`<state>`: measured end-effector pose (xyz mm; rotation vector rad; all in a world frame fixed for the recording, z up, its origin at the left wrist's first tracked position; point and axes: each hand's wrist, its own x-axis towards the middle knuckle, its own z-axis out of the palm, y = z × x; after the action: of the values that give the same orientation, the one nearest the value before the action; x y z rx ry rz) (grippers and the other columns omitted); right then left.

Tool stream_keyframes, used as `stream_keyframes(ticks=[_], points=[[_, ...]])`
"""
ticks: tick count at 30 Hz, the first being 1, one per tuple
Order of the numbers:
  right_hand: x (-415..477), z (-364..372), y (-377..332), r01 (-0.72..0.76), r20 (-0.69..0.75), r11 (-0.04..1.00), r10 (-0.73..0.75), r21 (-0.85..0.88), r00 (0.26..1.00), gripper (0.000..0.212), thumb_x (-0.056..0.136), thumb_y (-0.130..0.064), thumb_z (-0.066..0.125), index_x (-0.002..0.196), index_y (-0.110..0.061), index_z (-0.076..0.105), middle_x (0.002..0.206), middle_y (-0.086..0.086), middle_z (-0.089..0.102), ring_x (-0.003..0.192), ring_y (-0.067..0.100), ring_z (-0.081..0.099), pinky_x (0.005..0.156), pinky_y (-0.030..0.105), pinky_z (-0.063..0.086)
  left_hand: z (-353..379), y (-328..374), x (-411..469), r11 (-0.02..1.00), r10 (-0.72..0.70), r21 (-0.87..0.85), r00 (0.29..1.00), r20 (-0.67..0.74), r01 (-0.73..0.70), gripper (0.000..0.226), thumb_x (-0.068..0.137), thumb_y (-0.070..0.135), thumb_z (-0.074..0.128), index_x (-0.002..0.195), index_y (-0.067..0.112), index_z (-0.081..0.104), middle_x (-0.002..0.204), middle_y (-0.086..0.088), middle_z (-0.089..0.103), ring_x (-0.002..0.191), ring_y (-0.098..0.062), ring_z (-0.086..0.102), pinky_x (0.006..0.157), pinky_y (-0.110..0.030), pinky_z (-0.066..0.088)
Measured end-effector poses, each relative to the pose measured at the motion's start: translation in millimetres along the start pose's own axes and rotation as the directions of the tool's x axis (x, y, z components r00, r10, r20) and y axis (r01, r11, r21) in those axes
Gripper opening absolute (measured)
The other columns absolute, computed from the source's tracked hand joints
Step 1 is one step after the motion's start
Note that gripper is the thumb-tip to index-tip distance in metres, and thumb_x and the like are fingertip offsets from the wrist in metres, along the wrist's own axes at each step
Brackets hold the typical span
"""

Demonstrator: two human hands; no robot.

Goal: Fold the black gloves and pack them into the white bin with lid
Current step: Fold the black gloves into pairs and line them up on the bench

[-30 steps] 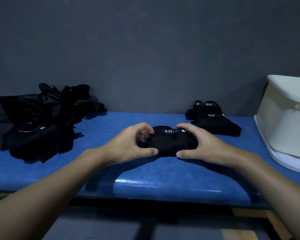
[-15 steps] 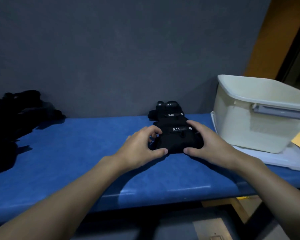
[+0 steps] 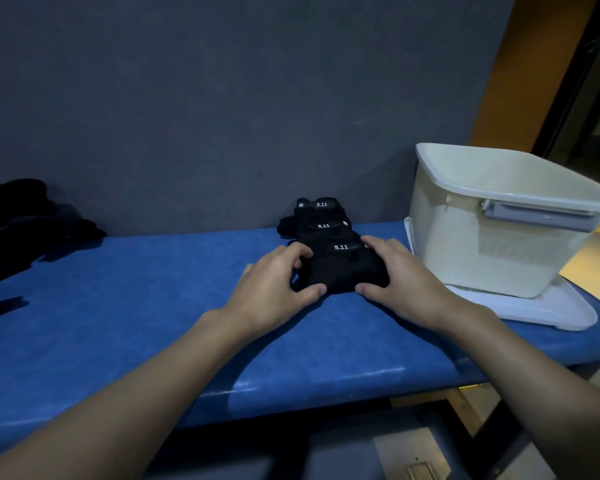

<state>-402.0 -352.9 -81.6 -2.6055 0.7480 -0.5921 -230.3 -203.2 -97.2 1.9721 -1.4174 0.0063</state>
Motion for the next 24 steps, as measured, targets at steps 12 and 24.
stream_keyframes(ticks=[12, 24], points=[[-1, -13, -39, 0.039, -0.105, 0.992, -0.052, -0.123, 0.993, 0.088, 0.077, -0.047, 0.074, 0.15, -0.029, 0.028, 0.144, -0.005, 0.035, 0.136, 0.019, 0.022, 0.112, 0.034, 0.015, -19, 0, -5, 0.998, -0.021, -0.056, 0.999, -0.046, 0.018, 0.039, 0.082, 0.049, 0.072, 0.114, 0.036, 0.054, 0.106, 0.014, 0.053, 0.089, -0.008, 0.056, 0.087, -0.041, 0.051], [40, 48, -164, 0.262, -0.015, 0.964, -0.261, 0.048, 0.965, 0.058, 0.087, -0.045, 0.065, 0.14, -0.033, 0.042, 0.14, -0.012, 0.043, 0.134, 0.012, 0.027, 0.11, 0.036, 0.023, -133, -66, -51, 0.975, -0.207, 0.034, 0.954, -0.216, 0.219, 0.027, 0.084, 0.044, 0.073, 0.104, 0.03, 0.061, 0.097, 0.01, 0.062, 0.086, -0.005, 0.058, 0.072, -0.021, 0.041]])
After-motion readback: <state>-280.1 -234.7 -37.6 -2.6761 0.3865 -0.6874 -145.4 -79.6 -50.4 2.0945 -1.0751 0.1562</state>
